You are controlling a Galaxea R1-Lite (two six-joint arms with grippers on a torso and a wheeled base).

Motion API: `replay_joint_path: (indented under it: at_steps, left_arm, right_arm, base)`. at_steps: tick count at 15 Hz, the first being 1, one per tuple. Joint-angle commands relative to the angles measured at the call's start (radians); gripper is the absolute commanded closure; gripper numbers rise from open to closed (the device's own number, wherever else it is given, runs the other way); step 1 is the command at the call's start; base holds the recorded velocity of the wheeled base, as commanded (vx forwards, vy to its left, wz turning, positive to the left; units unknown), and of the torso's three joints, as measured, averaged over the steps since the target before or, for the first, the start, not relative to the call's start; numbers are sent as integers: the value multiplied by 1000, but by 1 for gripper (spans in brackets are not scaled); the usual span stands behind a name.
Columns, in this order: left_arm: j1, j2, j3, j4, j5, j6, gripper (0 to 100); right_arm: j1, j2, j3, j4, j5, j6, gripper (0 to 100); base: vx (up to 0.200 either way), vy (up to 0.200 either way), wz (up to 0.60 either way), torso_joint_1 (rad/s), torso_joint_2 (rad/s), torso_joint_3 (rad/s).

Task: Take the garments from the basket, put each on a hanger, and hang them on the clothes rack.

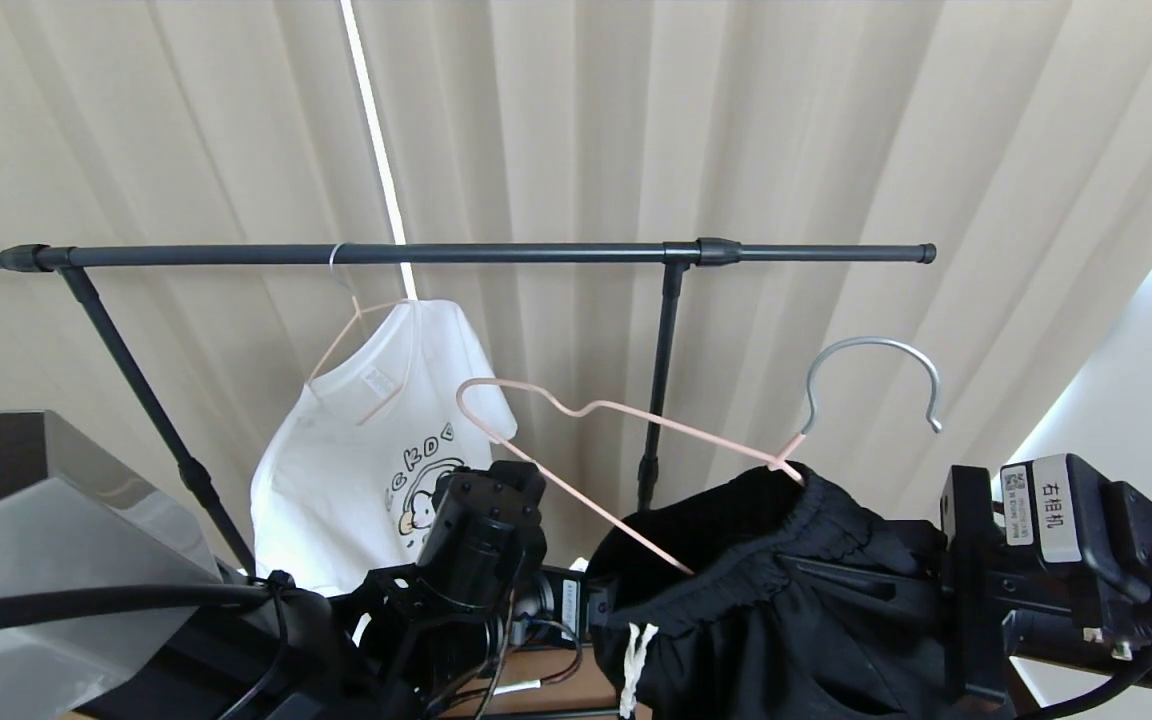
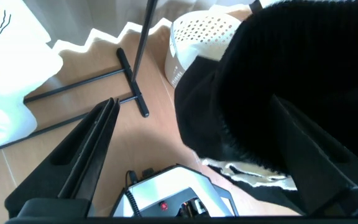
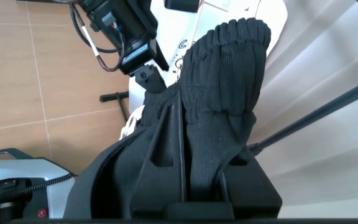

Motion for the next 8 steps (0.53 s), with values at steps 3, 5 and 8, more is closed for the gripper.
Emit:
replay_joint_path:
  at_steps: [3, 5, 8]
  left_arm:
    - [-24, 8, 29, 0, 20, 0, 0]
    - [-38, 8, 42, 0, 21, 1, 0]
    - [-46, 11, 56, 0, 21, 0, 0]
  right_arm:
    - [-1, -6, -7, -3, 1, 0, 100]
    - [-1, -11, -5, -3, 1, 0, 100]
    - [-3, -18, -5, -3, 2, 0, 100]
  base:
    - [0, 0, 0, 0, 0, 0]
    - [0, 0, 0, 0, 0, 0]
    - [0, 0, 0, 0, 0, 0]
